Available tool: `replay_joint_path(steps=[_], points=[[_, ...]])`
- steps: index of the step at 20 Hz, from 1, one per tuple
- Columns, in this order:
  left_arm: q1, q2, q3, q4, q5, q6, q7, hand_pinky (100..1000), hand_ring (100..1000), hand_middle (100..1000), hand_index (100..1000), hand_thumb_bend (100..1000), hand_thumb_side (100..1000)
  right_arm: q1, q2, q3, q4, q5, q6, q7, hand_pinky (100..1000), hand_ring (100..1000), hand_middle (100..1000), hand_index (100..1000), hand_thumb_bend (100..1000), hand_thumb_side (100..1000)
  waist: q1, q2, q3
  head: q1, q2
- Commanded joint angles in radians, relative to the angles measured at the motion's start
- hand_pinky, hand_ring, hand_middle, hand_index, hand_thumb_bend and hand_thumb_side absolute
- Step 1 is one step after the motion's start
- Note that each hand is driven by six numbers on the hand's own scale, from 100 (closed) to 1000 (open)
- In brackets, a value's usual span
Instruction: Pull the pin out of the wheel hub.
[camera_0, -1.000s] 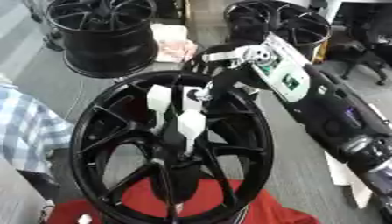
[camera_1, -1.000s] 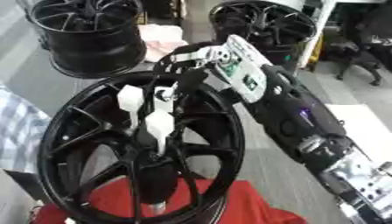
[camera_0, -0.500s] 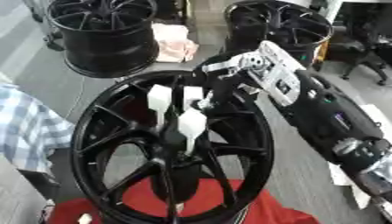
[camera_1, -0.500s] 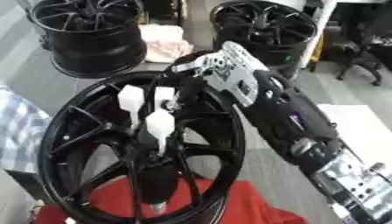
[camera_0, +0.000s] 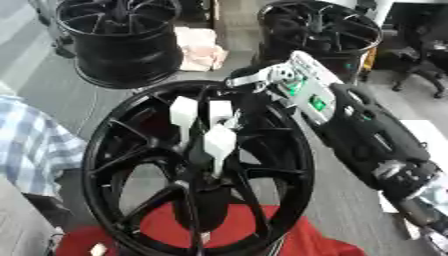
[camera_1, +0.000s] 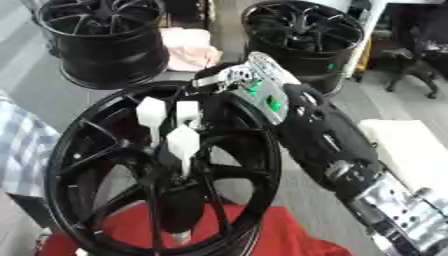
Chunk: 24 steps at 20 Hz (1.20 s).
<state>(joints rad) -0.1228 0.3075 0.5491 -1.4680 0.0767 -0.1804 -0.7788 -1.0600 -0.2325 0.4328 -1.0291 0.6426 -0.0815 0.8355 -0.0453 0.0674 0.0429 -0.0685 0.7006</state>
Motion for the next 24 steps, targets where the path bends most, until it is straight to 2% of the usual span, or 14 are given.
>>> replay_joint_path(steps=[1, 6, 8, 9, 10, 17, 20, 21, 22, 24], points=[[-0.008, 0.013, 0.001, -0.019, -0.003, 0.004, 0.0, 603, 576, 605, 785, 449, 560, -0.02, -0.012, 0.001, -0.039, -0.028, -0.006, -0.025, 725, 623, 488, 590, 112, 343, 0.007, -0.013, 0.001, -0.001, -0.009], [-0.007, 0.013, 0.001, -0.016, -0.006, 0.006, -0.001, 603, 577, 605, 786, 448, 561, -0.042, -0.054, -0.006, -0.095, -0.105, 0.016, -0.042, 730, 631, 471, 571, 100, 331, 0.005, -0.017, -0.003, 0.003, -0.005], [-0.004, 0.016, 0.001, -0.015, -0.007, 0.007, -0.001, 602, 577, 605, 786, 449, 561, -0.059, -0.088, -0.017, -0.126, -0.146, 0.035, -0.046, 730, 629, 465, 565, 100, 326, 0.003, -0.021, -0.007, 0.007, -0.002], [-0.003, 0.017, 0.001, -0.015, -0.008, 0.007, 0.0, 602, 577, 605, 786, 448, 565, -0.067, -0.108, -0.024, -0.143, -0.167, 0.047, -0.049, 729, 627, 464, 563, 100, 360, 0.002, -0.023, -0.009, 0.009, 0.0], [-0.001, 0.019, 0.002, -0.014, -0.008, 0.008, 0.001, 602, 577, 605, 786, 450, 561, -0.074, -0.129, -0.034, -0.16, -0.188, 0.06, -0.056, 727, 624, 459, 560, 100, 319, 0.001, -0.025, -0.012, 0.012, 0.002], [0.006, 0.024, 0.004, -0.013, -0.009, 0.012, 0.004, 601, 577, 605, 786, 448, 561, -0.088, -0.262, -0.104, -0.249, -0.257, 0.119, -0.112, 728, 621, 454, 555, 100, 289, -0.005, -0.036, -0.031, 0.031, 0.007], [0.008, 0.028, 0.008, -0.013, -0.013, 0.015, 0.007, 600, 577, 606, 786, 447, 561, -0.043, -0.371, -0.161, -0.312, -0.292, 0.13, -0.164, 725, 616, 447, 551, 100, 270, -0.012, -0.038, -0.042, 0.043, 0.009], [0.008, 0.028, 0.009, -0.013, -0.014, 0.016, 0.008, 600, 577, 606, 786, 439, 552, -0.015, -0.412, -0.184, -0.337, -0.307, 0.134, -0.189, 724, 613, 455, 548, 100, 100, -0.013, -0.037, -0.044, 0.045, 0.009], [0.008, 0.028, 0.011, -0.014, -0.014, 0.018, 0.01, 600, 577, 606, 786, 447, 561, 0.024, -0.458, -0.214, -0.363, -0.322, 0.139, -0.222, 721, 609, 438, 545, 100, 252, -0.015, -0.036, -0.046, 0.049, 0.006], [0.008, 0.028, 0.015, -0.015, -0.015, 0.019, 0.013, 599, 577, 606, 786, 447, 561, 0.147, -0.554, -0.29, -0.428, -0.371, 0.143, -0.311, 714, 599, 425, 535, 100, 233, -0.016, -0.032, -0.049, 0.056, -0.002]])
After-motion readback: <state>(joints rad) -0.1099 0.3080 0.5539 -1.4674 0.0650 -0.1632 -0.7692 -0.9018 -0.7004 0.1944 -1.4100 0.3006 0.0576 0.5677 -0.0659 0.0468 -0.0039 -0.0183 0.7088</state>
